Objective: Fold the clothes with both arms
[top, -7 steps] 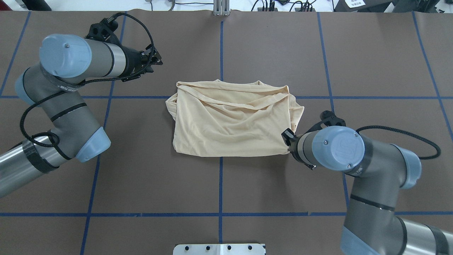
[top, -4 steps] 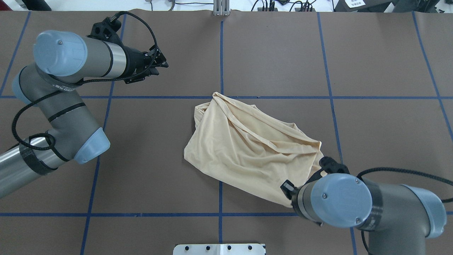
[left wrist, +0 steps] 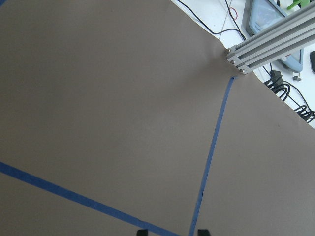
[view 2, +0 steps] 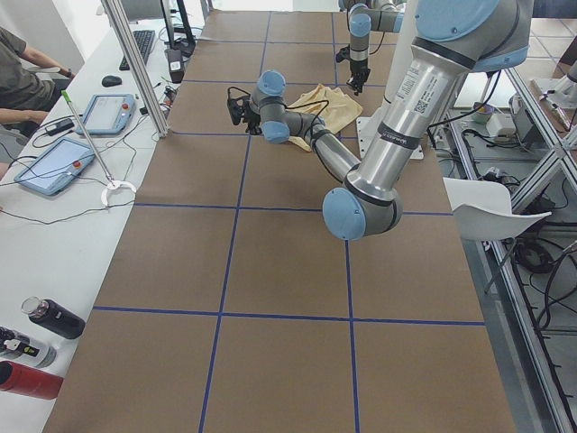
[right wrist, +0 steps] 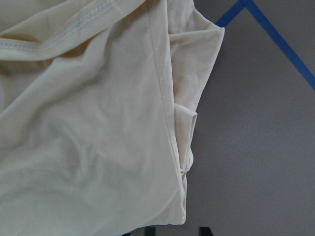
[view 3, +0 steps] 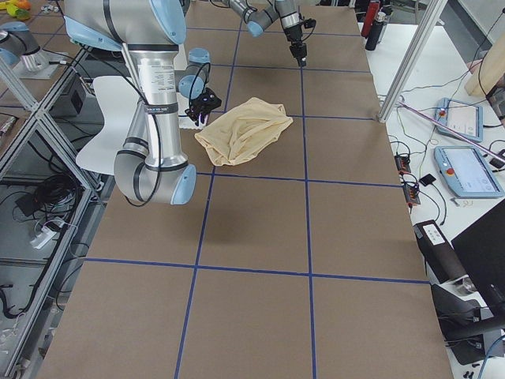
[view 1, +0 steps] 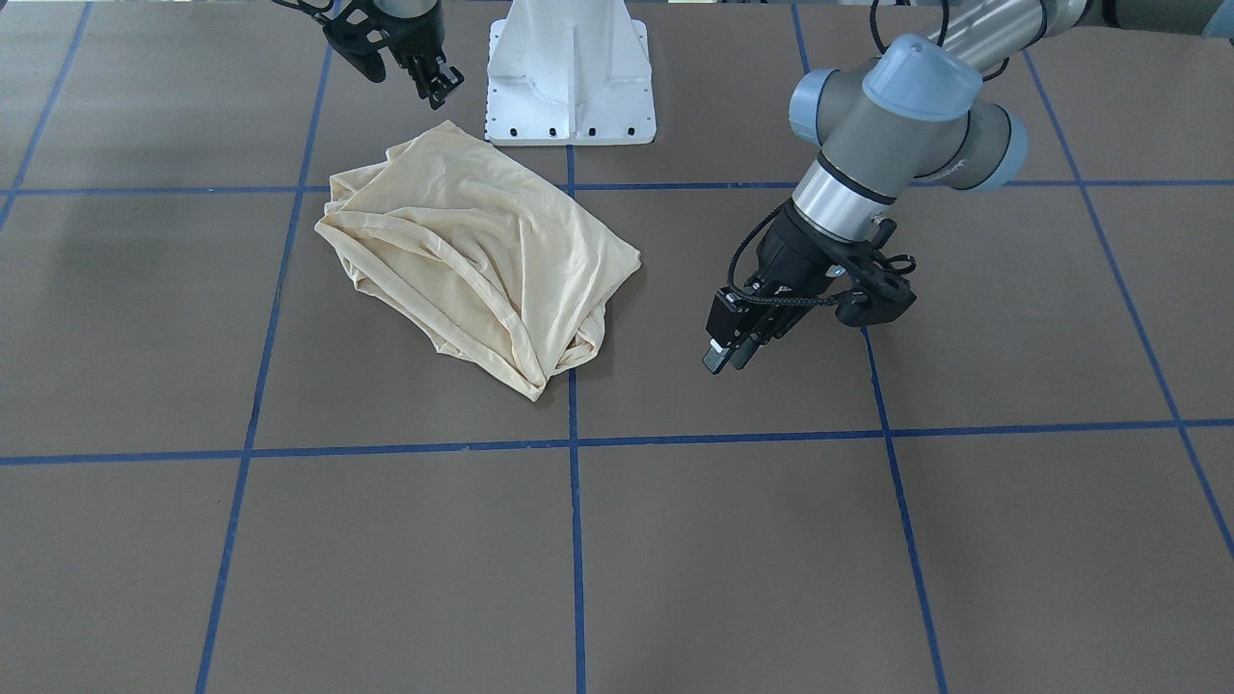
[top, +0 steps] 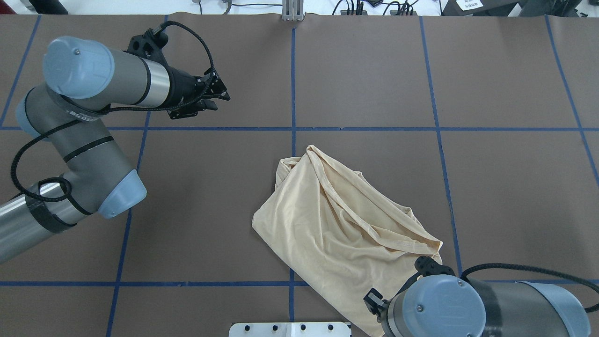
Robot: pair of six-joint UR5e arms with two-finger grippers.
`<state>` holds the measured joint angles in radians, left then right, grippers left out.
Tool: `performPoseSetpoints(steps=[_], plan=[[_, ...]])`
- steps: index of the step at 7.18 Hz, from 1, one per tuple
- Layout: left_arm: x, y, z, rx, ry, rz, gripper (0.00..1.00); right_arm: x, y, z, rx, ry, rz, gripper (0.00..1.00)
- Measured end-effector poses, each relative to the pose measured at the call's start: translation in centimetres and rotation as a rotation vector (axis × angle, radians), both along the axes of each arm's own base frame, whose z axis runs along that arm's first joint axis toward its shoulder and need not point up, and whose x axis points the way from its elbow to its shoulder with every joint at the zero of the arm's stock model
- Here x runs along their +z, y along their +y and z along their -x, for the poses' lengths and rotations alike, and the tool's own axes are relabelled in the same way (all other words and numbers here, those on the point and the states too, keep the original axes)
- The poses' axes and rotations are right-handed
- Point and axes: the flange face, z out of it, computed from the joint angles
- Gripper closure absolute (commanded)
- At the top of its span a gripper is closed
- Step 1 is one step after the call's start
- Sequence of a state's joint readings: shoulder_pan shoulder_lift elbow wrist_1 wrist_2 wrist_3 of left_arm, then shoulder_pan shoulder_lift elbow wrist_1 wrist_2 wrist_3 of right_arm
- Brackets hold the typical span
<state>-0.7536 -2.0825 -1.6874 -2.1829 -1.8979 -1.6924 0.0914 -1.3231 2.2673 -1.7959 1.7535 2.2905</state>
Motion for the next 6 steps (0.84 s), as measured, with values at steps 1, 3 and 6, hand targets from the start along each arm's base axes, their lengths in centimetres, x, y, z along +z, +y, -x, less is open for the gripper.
performPoseSetpoints(steps=[1, 3, 6], plan=[[-0.1, 1.3, -1.1, 0.027, -0.015, 0.016, 0.53, -0.5, -1.9, -1.0, 0.040, -0.013, 0.000, 0.00], [0.3, 7.2, -5.0, 0.103, -0.082, 0.052, 0.42, -1.8, -11.1, -4.3, 0.187, -0.044, -0.038, 0.00], [3.6, 17.1, -12.2, 0.182, -0.171, 0.063, 0.43, -0.5, -26.0, -9.8, 0.226, -0.065, -0.090, 0.00]])
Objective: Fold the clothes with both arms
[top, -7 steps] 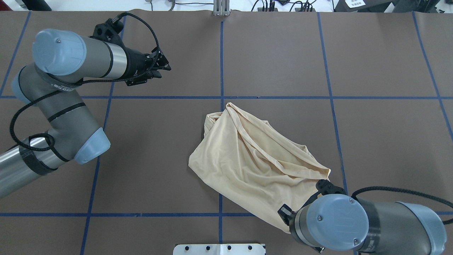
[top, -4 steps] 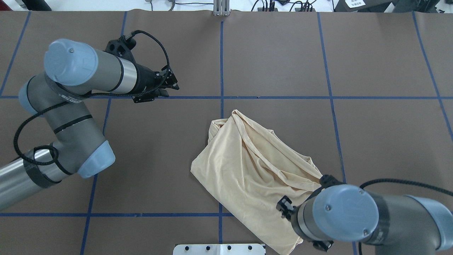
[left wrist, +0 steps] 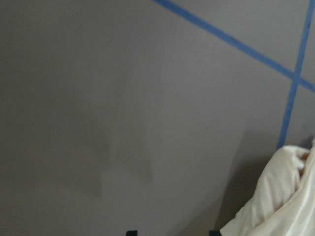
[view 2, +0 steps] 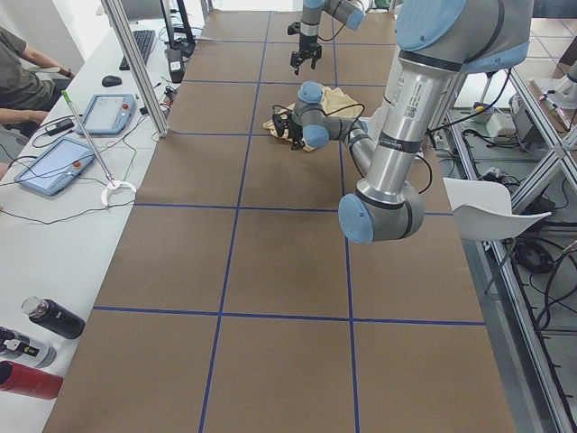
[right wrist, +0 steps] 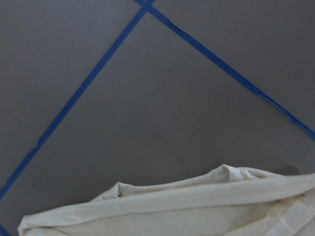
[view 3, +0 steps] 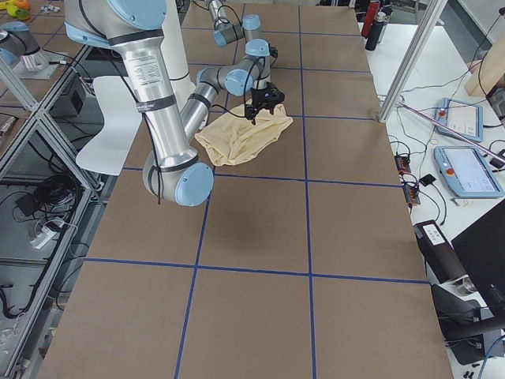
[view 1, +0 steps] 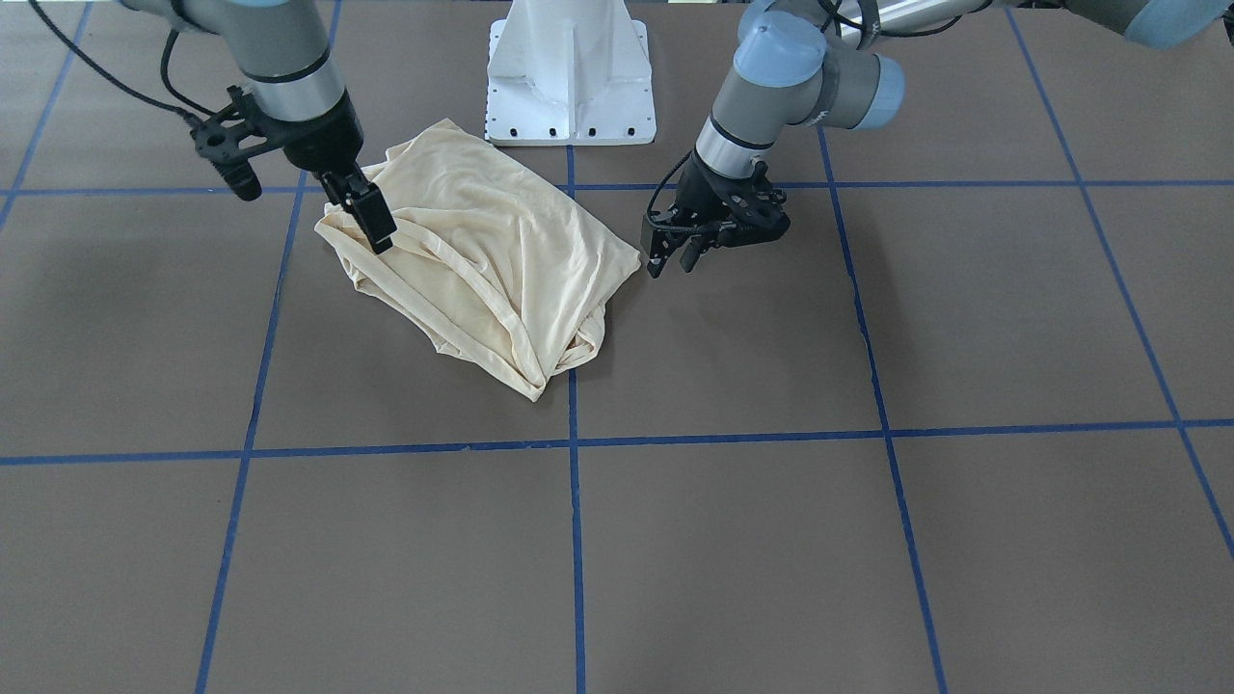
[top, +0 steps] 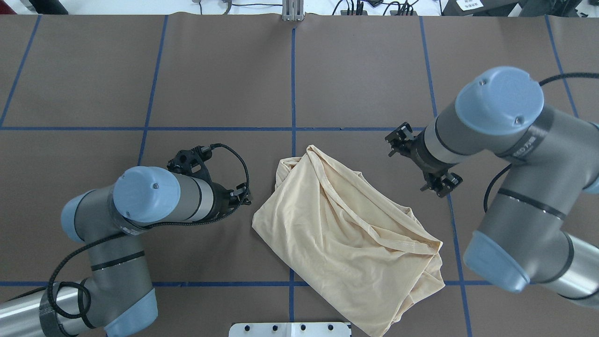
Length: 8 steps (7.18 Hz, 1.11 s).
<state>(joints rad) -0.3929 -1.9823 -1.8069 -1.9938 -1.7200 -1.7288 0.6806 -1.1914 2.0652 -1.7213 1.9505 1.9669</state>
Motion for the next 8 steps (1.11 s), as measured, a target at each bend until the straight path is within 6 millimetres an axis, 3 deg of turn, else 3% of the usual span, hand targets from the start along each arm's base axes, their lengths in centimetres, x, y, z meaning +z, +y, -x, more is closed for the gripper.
performPoseSetpoints(steps=[2, 5, 8], plan=[[-0.6, 2.2, -1.7, 0.031, 0.009, 0.005, 0.43, 1.6, -3.1, -0.1, 0.004, -0.013, -0.016, 0.00], [-1.0, 2.6, -2.9, 0.043, 0.010, 0.004, 0.47, 2.5, -4.0, -0.2, 0.005, -0.007, -0.016, 0.00], [-0.6, 2.2, -3.9, 0.042, -0.002, 0.006, 0.61, 3.7, -4.7, -0.8, -0.017, 0.017, -0.040, 0.00]])
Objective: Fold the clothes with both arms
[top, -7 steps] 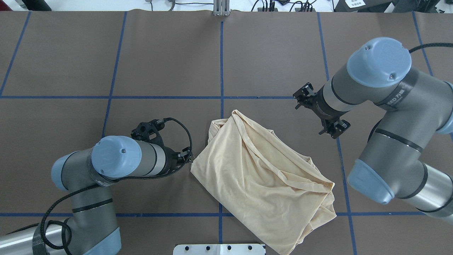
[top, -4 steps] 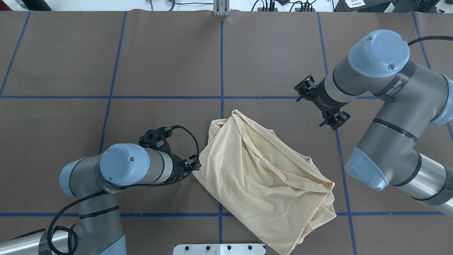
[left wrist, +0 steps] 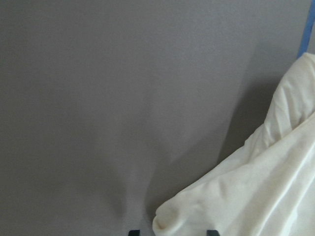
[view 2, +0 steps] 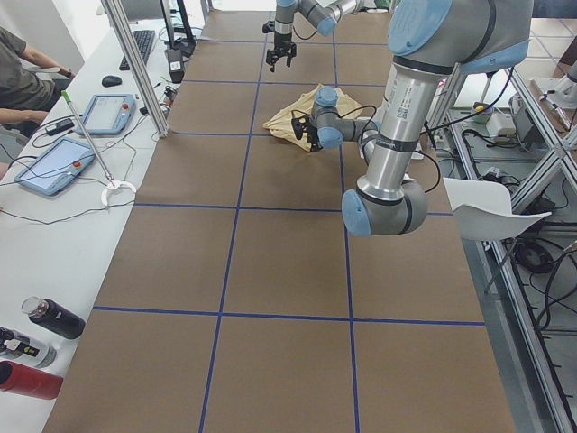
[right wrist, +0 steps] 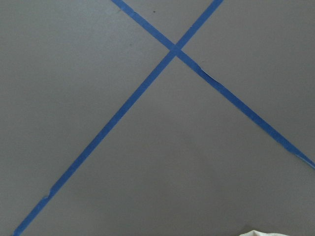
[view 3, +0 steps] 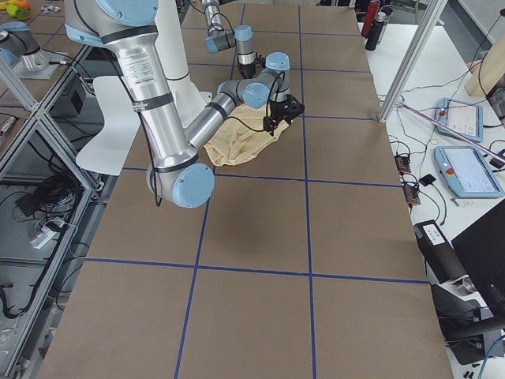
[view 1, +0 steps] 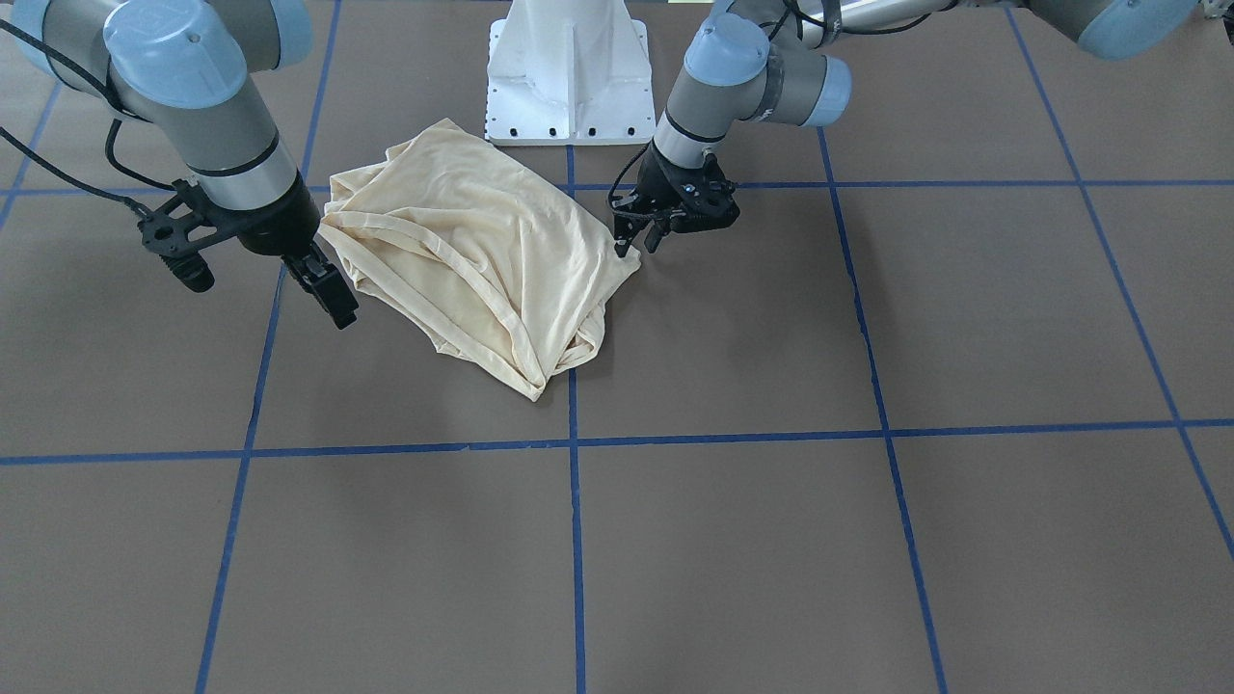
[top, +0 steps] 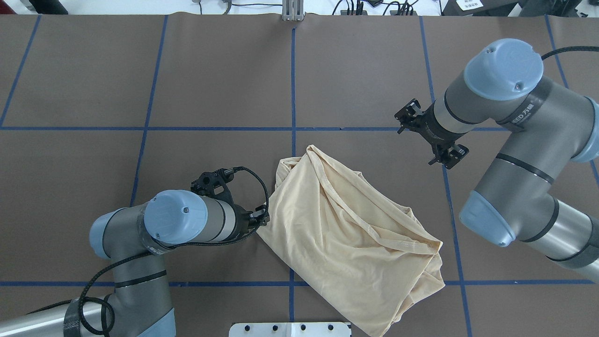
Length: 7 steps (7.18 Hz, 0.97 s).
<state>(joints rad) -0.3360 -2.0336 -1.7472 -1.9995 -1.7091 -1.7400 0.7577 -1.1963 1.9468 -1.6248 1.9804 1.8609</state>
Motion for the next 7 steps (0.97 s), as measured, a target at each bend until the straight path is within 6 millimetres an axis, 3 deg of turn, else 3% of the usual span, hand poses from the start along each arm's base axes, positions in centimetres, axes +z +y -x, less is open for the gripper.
performPoseSetpoints(steps=[1, 5, 6, 7], plan=[[0.2, -0.1, -0.3, -0.001, -0.005, 0.002, 0.97, 0.6, -0.4, -0.4, -0.004, 0.011, -0.004, 0.00], [0.0, -0.4, -0.3, -0.006, -0.004, 0.001, 1.00, 2.2, -0.9, -0.9, -0.029, 0.038, -0.016, 0.00], [-0.4, -1.9, 0.8, -0.027, 0.003, -0.016, 1.00, 2.5, -1.0, -0.9, -0.031, 0.042, -0.015, 0.00], [-1.2, -4.9, 2.8, -0.058, 0.007, -0.067, 1.00, 2.7, -1.1, -1.0, -0.033, 0.045, -0.017, 0.00]])
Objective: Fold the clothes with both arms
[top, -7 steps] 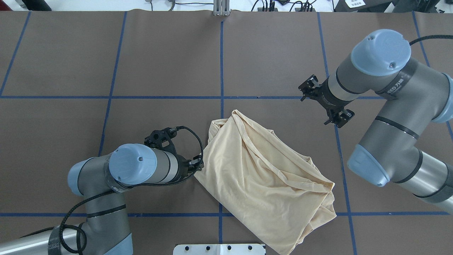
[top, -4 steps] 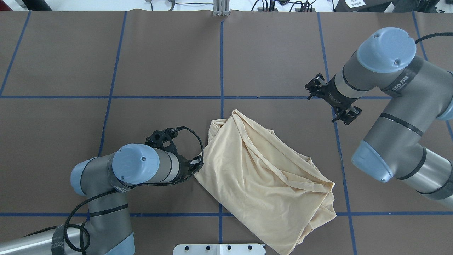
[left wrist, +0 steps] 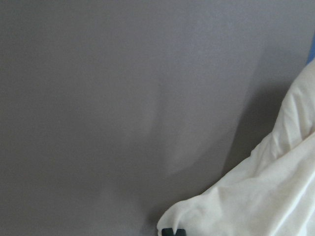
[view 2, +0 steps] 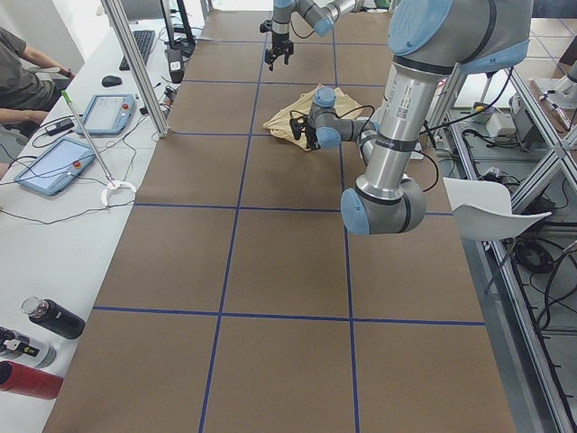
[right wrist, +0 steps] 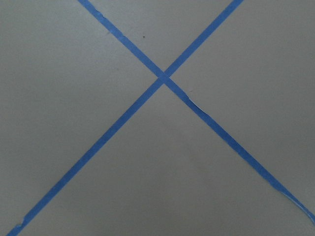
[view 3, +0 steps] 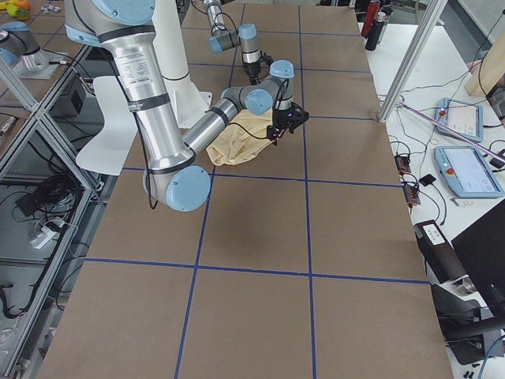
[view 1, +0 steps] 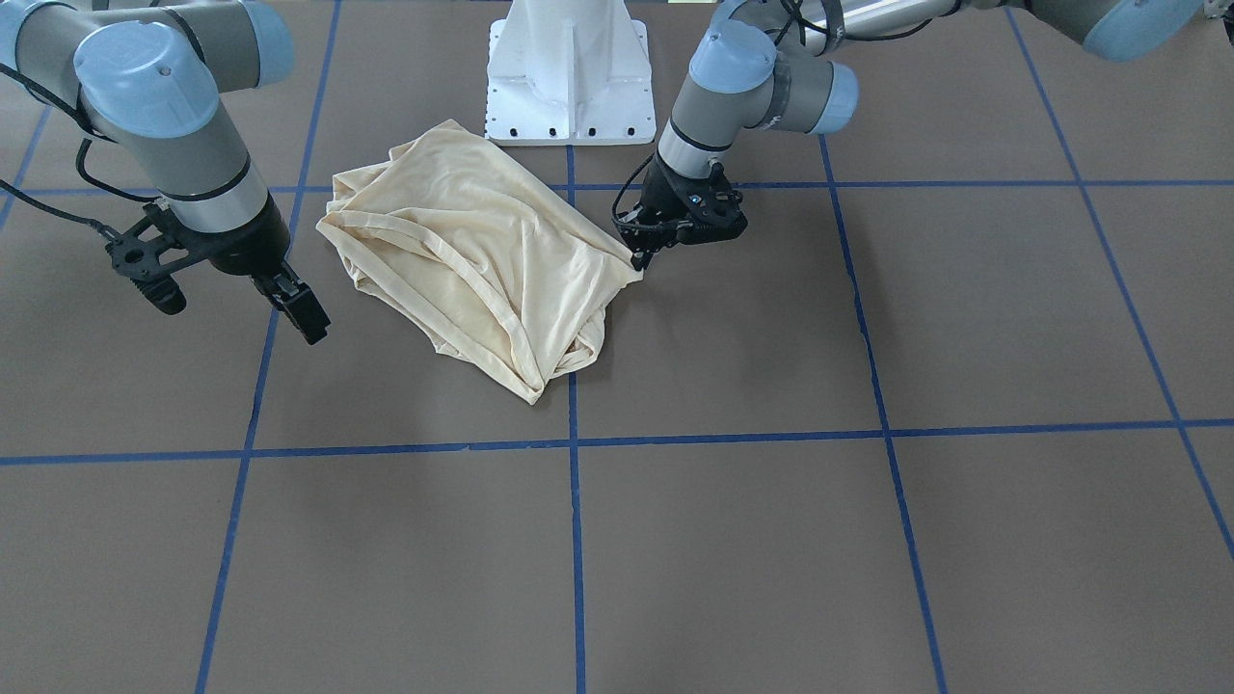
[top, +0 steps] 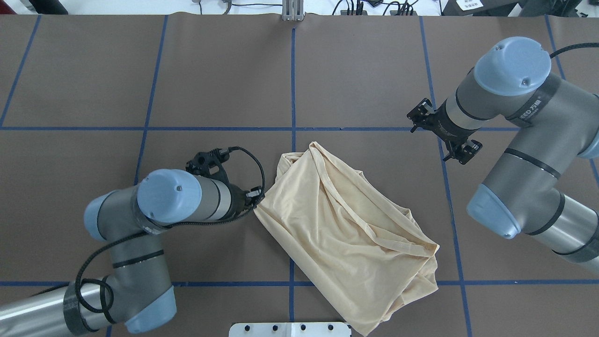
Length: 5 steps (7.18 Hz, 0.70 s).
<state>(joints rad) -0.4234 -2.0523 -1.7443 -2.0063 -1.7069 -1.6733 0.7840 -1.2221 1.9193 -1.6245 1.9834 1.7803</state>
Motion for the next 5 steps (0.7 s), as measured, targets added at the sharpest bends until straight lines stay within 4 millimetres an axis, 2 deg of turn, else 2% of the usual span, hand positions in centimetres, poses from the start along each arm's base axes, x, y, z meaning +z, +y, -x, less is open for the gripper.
performPoseSetpoints(steps=[1, 2, 3, 4, 5], plan=[[-0.7, -3.9, 2.2, -0.035, -0.004, -0.070, 1.00, 0.2, -0.1, -0.1, -0.002, 0.003, 0.000, 0.00], [-0.9, -8.1, 3.6, -0.075, -0.017, -0.124, 1.00, 0.4, -0.1, -0.1, -0.005, 0.004, 0.004, 0.00], [-0.6, -12.2, 3.5, -0.107, -0.026, -0.161, 1.00, 0.6, -0.1, -0.3, -0.008, 0.003, 0.010, 0.00], [-0.2, -16.4, 2.9, -0.137, -0.031, -0.192, 0.81, 0.8, -0.2, -0.6, -0.004, 0.002, 0.015, 0.00], [0.5, -20.0, 2.4, -0.159, -0.040, -0.215, 0.49, 0.8, -0.4, -0.9, 0.000, 0.001, 0.015, 0.00]])
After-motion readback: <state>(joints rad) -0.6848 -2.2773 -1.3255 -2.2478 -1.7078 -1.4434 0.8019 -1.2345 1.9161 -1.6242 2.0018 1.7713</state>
